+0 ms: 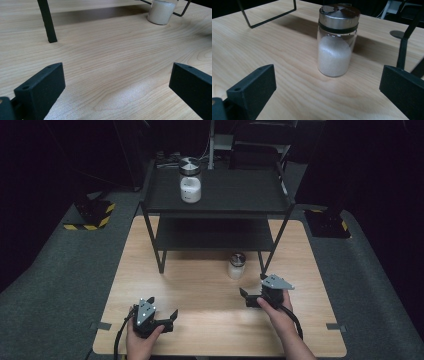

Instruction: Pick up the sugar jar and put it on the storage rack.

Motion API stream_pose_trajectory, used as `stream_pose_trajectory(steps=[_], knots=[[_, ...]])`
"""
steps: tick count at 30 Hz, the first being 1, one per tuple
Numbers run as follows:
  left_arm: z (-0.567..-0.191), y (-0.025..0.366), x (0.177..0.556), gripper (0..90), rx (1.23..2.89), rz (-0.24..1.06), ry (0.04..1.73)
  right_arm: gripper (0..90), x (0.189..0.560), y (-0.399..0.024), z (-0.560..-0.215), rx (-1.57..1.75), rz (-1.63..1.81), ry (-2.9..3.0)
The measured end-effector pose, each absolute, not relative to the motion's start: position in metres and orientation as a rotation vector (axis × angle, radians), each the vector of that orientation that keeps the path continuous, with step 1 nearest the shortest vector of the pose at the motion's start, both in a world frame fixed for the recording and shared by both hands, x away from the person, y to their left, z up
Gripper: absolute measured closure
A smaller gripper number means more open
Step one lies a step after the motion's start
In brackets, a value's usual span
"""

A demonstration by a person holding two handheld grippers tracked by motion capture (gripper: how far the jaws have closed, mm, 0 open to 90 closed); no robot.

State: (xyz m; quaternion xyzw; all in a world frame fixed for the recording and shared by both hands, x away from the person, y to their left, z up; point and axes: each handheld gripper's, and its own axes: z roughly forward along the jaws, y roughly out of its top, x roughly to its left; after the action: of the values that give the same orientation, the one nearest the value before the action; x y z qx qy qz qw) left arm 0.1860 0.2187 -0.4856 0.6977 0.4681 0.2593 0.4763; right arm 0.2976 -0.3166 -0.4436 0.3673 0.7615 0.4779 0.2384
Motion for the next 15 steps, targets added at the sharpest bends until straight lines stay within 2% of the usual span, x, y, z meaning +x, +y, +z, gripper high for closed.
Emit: stream_pose_trajectory(steps=[15], knots=[[-0.485, 0.218, 0.187, 0.7, 1.707, 0.633, 1.146, 0.9, 0.328, -0.296, -0.462, 1.054, 1.356, 2.018]])
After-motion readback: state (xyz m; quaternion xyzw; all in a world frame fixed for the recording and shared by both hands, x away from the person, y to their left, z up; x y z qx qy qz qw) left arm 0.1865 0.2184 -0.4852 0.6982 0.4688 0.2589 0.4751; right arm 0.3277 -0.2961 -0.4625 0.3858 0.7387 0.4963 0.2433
